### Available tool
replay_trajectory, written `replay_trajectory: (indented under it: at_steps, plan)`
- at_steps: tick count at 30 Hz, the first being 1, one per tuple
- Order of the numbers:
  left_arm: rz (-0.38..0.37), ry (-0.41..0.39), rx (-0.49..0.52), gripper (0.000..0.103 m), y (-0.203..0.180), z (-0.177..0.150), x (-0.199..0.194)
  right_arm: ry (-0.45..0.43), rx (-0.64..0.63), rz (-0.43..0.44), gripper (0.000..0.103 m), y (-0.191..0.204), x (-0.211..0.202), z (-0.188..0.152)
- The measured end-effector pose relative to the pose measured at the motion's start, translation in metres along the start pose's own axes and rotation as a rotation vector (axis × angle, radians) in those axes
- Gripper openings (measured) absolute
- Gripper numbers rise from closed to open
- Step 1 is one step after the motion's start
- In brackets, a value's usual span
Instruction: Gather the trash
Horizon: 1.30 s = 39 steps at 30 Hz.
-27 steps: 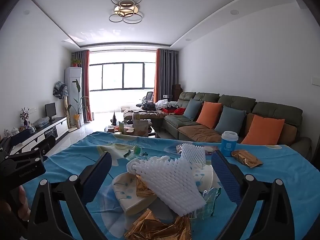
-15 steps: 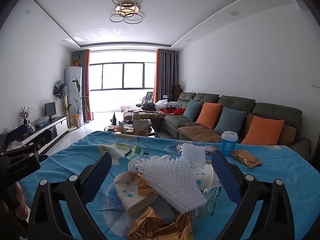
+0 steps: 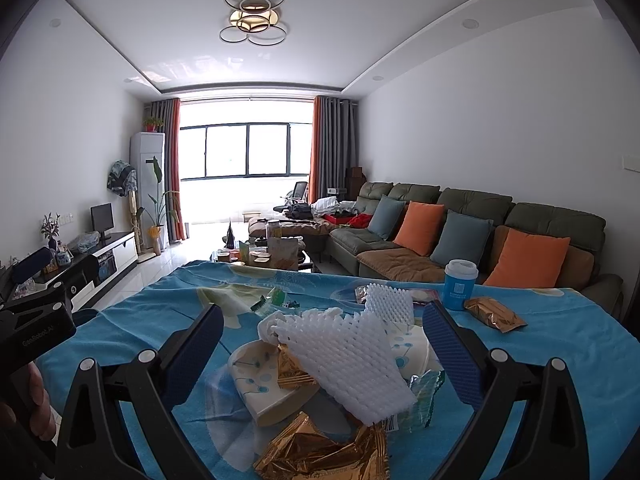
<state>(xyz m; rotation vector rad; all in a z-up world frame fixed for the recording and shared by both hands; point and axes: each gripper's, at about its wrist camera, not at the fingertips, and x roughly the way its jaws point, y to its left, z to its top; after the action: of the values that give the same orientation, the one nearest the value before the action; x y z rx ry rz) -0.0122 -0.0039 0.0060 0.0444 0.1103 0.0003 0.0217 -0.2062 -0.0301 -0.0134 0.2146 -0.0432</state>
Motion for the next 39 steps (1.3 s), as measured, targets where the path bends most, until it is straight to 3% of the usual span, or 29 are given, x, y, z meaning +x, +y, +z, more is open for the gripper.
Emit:
replay_trajectory:
  at_steps: [39]
  plan:
    - [0.004, -0.002, -0.001, 0.097, -0.003, -0.0001, -0.001, 0.001, 0.007, 0.006, 0.096, -0.0032, -0.0003, 0.0021]
